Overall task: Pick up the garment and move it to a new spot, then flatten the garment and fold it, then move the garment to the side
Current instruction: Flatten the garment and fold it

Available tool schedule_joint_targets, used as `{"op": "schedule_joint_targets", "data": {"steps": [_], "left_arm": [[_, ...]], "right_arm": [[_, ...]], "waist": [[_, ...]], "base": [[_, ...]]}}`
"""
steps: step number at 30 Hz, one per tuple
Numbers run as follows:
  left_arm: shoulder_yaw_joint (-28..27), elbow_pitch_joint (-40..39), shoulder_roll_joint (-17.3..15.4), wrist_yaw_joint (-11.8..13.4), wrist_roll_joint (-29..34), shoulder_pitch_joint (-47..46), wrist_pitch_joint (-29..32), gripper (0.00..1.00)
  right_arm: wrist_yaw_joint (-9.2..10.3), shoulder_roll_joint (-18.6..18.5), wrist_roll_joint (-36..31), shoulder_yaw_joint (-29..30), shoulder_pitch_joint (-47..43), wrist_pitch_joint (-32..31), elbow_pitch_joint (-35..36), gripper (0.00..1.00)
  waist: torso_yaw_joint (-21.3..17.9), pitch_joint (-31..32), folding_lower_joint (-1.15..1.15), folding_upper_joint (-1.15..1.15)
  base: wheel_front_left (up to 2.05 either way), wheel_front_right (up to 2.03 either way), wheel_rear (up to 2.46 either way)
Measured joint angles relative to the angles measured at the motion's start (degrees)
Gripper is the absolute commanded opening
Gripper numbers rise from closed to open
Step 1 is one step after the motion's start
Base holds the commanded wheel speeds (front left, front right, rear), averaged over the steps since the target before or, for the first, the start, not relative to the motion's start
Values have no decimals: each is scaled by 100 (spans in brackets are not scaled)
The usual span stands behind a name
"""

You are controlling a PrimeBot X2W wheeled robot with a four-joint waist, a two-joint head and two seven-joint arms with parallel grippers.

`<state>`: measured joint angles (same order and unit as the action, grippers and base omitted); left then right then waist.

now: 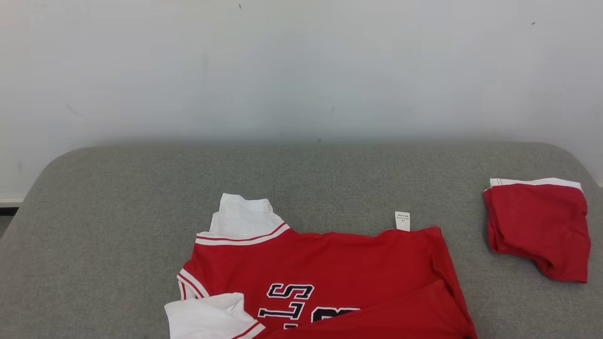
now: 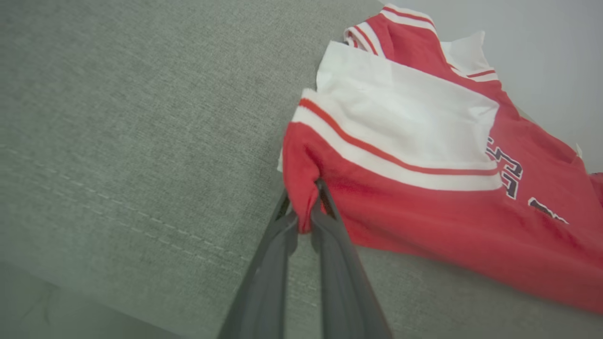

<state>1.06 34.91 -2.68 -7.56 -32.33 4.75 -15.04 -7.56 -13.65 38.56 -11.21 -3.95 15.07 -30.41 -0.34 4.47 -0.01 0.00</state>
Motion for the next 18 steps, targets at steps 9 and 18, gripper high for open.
{"op": "schedule_joint_targets", "data": {"steps": [9,18], "left_arm": [[19,31,-12,2,115,-12,0,100],[-559,-635,-12,49,823,-153,-1,100]], "right_arm": [[0,96,-254,252,-84,1,-78,100],[0,105,-727,844,230,4,175,100]], "waist": [[14,-70,1,0],[35,-296,1,0]], "base": [[0,0,0],[0,0,0]]}}
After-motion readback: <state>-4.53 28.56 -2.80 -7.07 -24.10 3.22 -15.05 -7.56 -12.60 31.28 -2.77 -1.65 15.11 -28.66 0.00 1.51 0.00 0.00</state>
